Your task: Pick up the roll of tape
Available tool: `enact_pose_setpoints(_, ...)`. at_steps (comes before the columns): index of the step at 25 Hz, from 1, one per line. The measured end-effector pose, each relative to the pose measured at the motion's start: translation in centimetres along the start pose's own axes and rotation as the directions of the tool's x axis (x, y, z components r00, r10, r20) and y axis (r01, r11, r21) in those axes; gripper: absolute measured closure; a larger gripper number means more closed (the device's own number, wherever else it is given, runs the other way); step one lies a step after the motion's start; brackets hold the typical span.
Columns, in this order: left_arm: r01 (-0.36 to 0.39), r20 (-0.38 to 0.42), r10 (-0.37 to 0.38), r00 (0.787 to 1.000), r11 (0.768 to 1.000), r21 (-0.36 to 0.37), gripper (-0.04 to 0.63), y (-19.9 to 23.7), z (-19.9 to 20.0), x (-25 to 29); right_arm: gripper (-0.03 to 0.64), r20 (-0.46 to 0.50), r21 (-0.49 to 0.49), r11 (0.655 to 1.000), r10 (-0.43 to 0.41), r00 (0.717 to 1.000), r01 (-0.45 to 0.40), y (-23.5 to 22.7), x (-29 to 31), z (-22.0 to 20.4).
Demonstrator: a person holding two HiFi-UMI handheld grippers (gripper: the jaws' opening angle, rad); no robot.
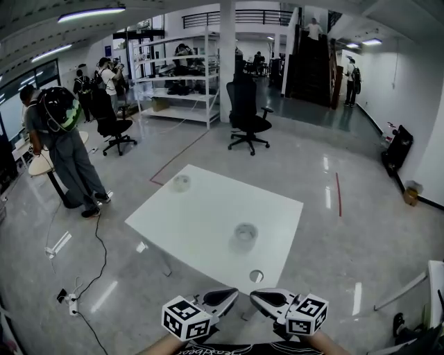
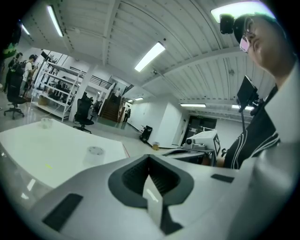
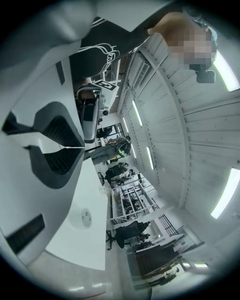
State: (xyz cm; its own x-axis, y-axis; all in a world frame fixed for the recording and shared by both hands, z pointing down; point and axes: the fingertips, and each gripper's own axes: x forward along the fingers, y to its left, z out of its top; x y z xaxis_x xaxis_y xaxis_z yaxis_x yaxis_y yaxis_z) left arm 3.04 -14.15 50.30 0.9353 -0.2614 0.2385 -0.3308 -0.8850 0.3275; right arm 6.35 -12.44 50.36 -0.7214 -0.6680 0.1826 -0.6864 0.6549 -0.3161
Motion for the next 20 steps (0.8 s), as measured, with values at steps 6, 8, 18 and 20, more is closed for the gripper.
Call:
enact_pose_setpoints(6,0.004,-0.002,-0.004,1.0,1.0,0.012,0.592,4.5,3.1,1.8,0.601,0.014,-0.027,0.999,-0.028,0.999,0.029,-4.1,2.6,3.1)
enact_pose_setpoints(8,0.013,-0.002,-0.013,1.0,1.0,0.009,0.592,4.9,3.3,2.5,0.603,0.011,-0.026,0.999,-0.043,0.999,0.044,-4.8,2.5,2.9)
enact_pose_setpoints(18,0.022,-0.027,-0.023,0.999,1.0,-0.019,0.592,6.0,3.2,4.9,0.601,-0.008,0.004,0.998,-0.061,0.998,0.061,-7.5,2.1,2.3)
enact_pose_setpoints(20,0.021,-0.035,-0.022,0.999,0.999,-0.029,0.592,6.3,3.1,5.2,0.601,-0.016,0.009,0.999,-0.051,0.999,0.052,-7.9,2.4,2.3)
